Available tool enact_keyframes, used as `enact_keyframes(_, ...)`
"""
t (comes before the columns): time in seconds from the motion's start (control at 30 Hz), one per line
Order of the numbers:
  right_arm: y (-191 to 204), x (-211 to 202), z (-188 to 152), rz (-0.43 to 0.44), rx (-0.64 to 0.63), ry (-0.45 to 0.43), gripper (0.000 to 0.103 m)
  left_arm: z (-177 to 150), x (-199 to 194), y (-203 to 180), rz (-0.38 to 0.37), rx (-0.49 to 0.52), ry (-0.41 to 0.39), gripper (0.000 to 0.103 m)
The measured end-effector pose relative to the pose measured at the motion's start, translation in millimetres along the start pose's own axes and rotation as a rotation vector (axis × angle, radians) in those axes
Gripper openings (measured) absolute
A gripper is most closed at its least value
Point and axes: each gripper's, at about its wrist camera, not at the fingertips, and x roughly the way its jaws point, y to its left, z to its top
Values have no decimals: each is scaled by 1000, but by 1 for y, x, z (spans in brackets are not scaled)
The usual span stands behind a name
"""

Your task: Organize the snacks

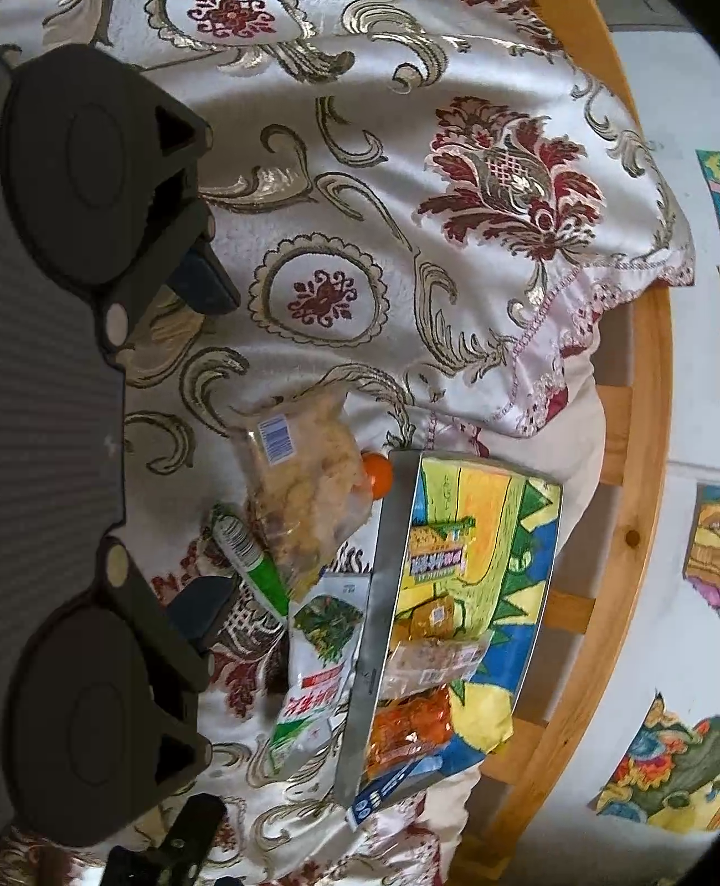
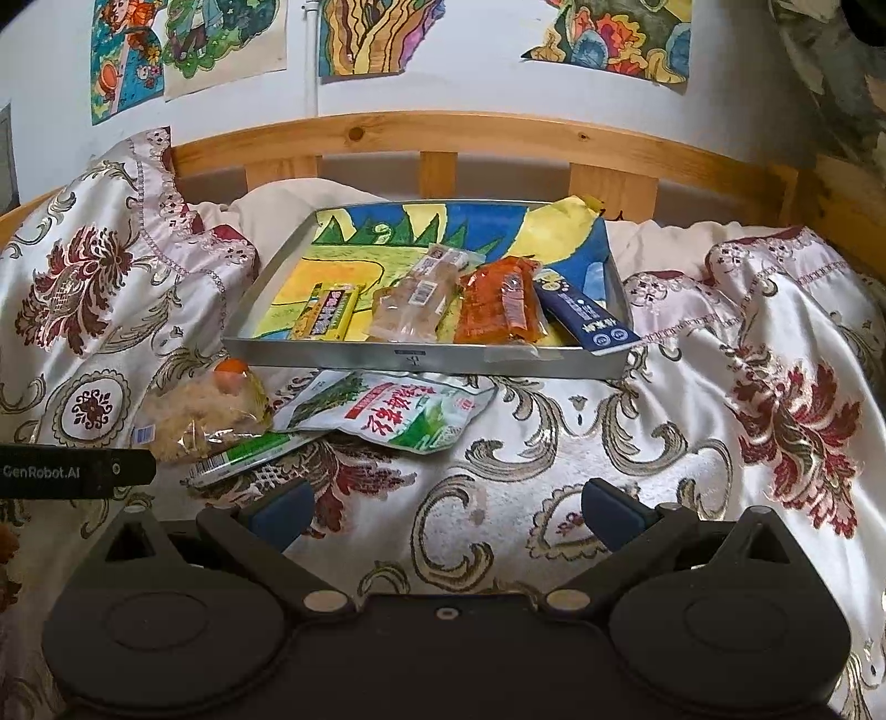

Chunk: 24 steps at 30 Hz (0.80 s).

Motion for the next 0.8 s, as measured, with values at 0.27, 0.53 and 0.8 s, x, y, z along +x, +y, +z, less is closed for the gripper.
enact_keyframes(0.27,8,13,8,16,-77,-23,102,9,17,8,5,-21,6,102)
enact_keyframes(0.53,12,35,20,14,-170,-39,102,18,37,12,-33,-7,-37,102)
enact_keyframes(0.8,21,56,21,19,-345,-37,102,30,55,19,-72,-9,-51,102)
